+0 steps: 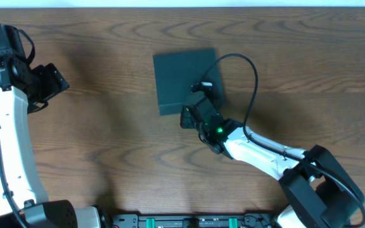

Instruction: Pack container

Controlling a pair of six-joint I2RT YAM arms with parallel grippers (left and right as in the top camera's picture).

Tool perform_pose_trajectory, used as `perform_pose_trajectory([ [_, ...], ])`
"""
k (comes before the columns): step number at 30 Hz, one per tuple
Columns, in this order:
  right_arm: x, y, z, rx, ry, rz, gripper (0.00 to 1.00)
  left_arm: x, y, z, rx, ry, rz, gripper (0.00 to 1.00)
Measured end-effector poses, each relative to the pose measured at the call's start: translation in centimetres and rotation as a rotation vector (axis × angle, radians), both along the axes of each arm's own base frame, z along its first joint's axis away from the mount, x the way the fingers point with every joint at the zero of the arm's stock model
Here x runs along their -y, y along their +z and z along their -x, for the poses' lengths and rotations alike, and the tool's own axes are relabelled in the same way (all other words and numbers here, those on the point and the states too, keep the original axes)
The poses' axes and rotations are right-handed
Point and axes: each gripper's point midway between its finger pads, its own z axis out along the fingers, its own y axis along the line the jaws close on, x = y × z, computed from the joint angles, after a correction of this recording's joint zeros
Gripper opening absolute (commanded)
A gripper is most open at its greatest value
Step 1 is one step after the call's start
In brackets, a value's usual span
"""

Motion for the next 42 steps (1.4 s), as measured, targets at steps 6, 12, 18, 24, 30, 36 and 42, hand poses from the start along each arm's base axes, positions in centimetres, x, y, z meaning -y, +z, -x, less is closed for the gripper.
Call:
perform_pose_trajectory([
  [6,-1.0,0.7,-0.2,0.002,-0.004,-0.072,0.01,0.0,0.0,0.0,0.0,0.0,0.0,0.95],
  [12,-1.8,1.7,-0.7,0.025,-0.011,-0.137,0.01,0.0,0.0,0.0,0.0,0.0,0.0,0.95],
  [18,-3.7,4.1,-1.7,0.089,0.022,-0.247,0.01,0.0,0.0,0.0,0.0,0.0,0.0,0.95],
  [24,-2.8,4.6,-1.7,0.075,0.017,-0.23,0.01,0.0,0.0,0.0,0.0,0.0,0.0,0.95],
  [30,1.5,7.4,-2.3,0.139,-0.042,-0.121,0.01,0.0,0.0,0.0,0.001,0.0,-0.001,0.95],
  [36,6.1,18.2,-1.5,0.446,-0.014,-0.004,0.01,0.0,0.0,0.0,0.0,0.0,0.0,0.95],
  [42,15.5,22.1,-0.6,0.517,-0.105,0.14,0.01,0.0,0.0,0.0,0.0,0.0,0.0,0.95],
])
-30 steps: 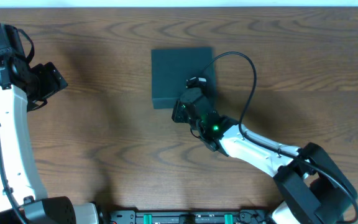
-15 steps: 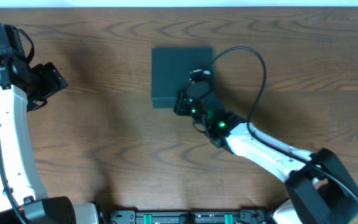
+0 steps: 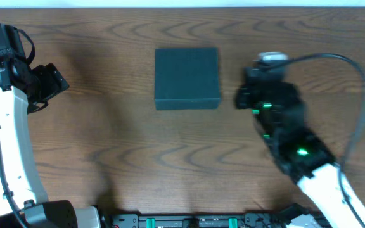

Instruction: Pack container

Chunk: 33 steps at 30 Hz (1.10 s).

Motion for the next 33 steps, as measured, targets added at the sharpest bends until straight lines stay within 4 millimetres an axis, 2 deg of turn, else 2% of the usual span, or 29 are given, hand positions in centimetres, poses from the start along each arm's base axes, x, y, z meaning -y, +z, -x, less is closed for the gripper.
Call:
perform_pose_trajectory([
  [2,2.0,0.4,0.4,0.005,0.001,0.005,0.05,0.0,0.0,0.0,0.0,0.0,0.0,0.95],
  [3,3.0,0.7,0.7,0.02,0.008,-0.002,0.15,0.0,0.0,0.0,0.0,0.0,0.0,0.95],
  [4,3.8,0.9,1.1,0.037,0.015,-0.01,0.3,0.0,0.0,0.0,0.0,0.0,0.0,0.95],
  [5,4.4,0.9,1.5,0.055,0.025,-0.016,0.85,0.0,0.0,0.0,0.0,0.0,0.0,0.95],
  [6,4.7,0.9,2.1,0.075,0.044,-0.015,0.99,0.0,0.0,0.0,0.0,0.0,0.0,0.95],
  [9,4.7,0.9,3.7,0.198,0.089,-0.022,0.99,0.0,0.0,0.0,0.0,0.0,0.0,0.95],
  [14,5.3,-0.6,5.9,0.347,0.071,-0.007,0.99,0.0,0.0,0.0,0.0,0.0,0.0,0.95],
  [21,9.1,-3.0,7.6,0.427,-0.105,0.03,0.99,0.0,0.0,0.0,0.0,0.0,0.0,0.95],
  [24,10.2,-2.3,8.4,0.508,-0.145,0.068,0.99,0.0,0.0,0.0,0.001,0.0,0.0,0.95],
  [29,10.0,0.6,10.4,0.676,-0.136,0.092,0.99,0.0,0.0,0.0,0.0,0.0,0.0,0.95],
  [33,9.7,1.4,11.0,0.716,-0.124,0.098,0.99,0.0,0.0,0.0,0.0,0.0,0.0,0.95],
])
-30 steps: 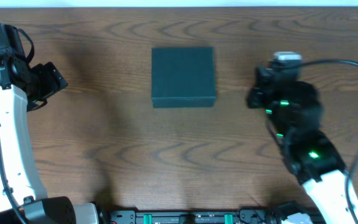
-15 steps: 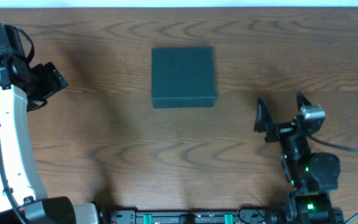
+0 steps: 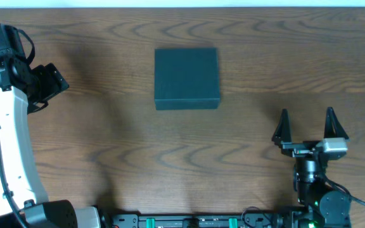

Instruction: Pack container

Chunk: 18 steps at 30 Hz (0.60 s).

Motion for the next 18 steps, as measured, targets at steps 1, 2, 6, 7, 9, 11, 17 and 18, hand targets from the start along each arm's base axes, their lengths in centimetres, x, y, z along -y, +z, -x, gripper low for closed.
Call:
perform_pose_trajectory([
  [1,-0.1,0.2,0.2,0.011,0.002,0.002,0.99,0.0,0.0,0.0,0.0,0.0,0.0,0.95],
  [2,-0.2,0.4,0.3,0.024,0.007,0.003,0.99,0.0,0.0,0.0,0.0,0.0,0.0,0.95],
  [6,-0.8,1.5,1.3,0.08,0.037,0.005,0.99,0.0,0.0,0.0,0.0,0.0,0.0,0.95],
  [7,-0.8,1.7,1.6,0.092,0.038,0.005,0.99,0.0,0.0,0.0,0.0,0.0,0.0,0.95],
  [9,-0.9,2.4,2.2,0.13,0.041,0.005,0.99,0.0,0.0,0.0,0.0,0.0,0.0,0.95],
  [11,-0.9,2.9,2.8,0.173,0.041,0.004,0.99,0.0,0.0,0.0,0.0,0.0,0.0,0.95],
  [17,-0.9,2.0,3.0,0.217,0.043,0.003,0.99,0.0,0.0,0.0,0.0,0.0,0.0,0.95],
  [18,-0.9,1.5,2.7,0.199,0.043,0.004,0.99,0.0,0.0,0.0,0.0,0.0,0.0,0.95],
])
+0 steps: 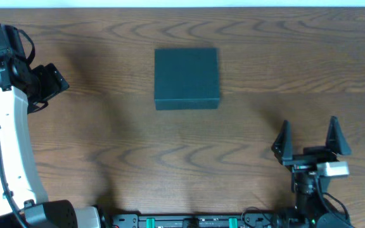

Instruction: Pack container

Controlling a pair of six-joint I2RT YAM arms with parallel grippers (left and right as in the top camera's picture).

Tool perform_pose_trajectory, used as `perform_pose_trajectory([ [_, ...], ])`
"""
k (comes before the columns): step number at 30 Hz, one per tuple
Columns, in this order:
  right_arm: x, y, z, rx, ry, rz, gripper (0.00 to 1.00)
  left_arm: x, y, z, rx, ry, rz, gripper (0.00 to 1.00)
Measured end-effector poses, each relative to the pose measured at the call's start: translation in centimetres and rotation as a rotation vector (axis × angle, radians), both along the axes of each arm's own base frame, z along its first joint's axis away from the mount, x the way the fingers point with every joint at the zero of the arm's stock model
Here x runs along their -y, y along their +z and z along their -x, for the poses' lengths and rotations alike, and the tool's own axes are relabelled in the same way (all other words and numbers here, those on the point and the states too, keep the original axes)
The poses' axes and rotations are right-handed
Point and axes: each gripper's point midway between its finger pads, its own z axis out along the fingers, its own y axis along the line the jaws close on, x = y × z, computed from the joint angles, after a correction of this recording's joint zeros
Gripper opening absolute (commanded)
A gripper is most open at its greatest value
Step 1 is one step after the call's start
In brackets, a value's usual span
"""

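A dark teal closed box [187, 78] lies flat on the wooden table [106, 145], a little behind the middle. My right gripper [309, 135] is open at the front right, its two black fingers pointing toward the back, well apart from the box and holding nothing. My left arm [5, 126] stands along the left edge; its wrist [43, 85] points right, and its fingers cannot be made out.
The black base rail [189, 221] runs along the front edge between the two arm bases. Nothing else lies on the wood around the box.
My right gripper has drawn back slightly toward the front edge and a little right, still open. The box and the left arm have not moved.
At first my right gripper was at the box's front right corner, the box sitting slightly askew. Then the box lay square and the arm was raised to its right. After that the gripper stood open at the front right, where it remains.
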Motion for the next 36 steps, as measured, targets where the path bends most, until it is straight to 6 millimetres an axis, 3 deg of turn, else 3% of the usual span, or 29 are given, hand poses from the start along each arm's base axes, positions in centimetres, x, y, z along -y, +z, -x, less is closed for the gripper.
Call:
perform_pose_trajectory([
  [6,-0.1,-3.1,-1.6,-0.138,0.0,0.005,0.99,0.0,0.0,0.0,0.0,0.0,0.0,0.95],
  [11,-0.1,-8.0,-3.2,-0.348,0.0,0.012,0.99,0.0,0.0,0.0,0.0,0.0,0.0,0.95],
  [17,-0.1,-14.6,-3.6,-0.619,-0.001,0.023,0.99,0.0,0.0,0.0,0.0,0.0,0.0,0.95],
  [26,0.0,-15.9,-3.8,-0.675,-0.008,0.024,0.99,0.0,0.0,0.0,0.0,0.0,0.0,0.95],
  [36,0.0,-16.0,-3.9,-0.681,-0.007,0.024,0.99,0.1,0.1,0.0,0.004,-0.003,-0.002,0.95],
])
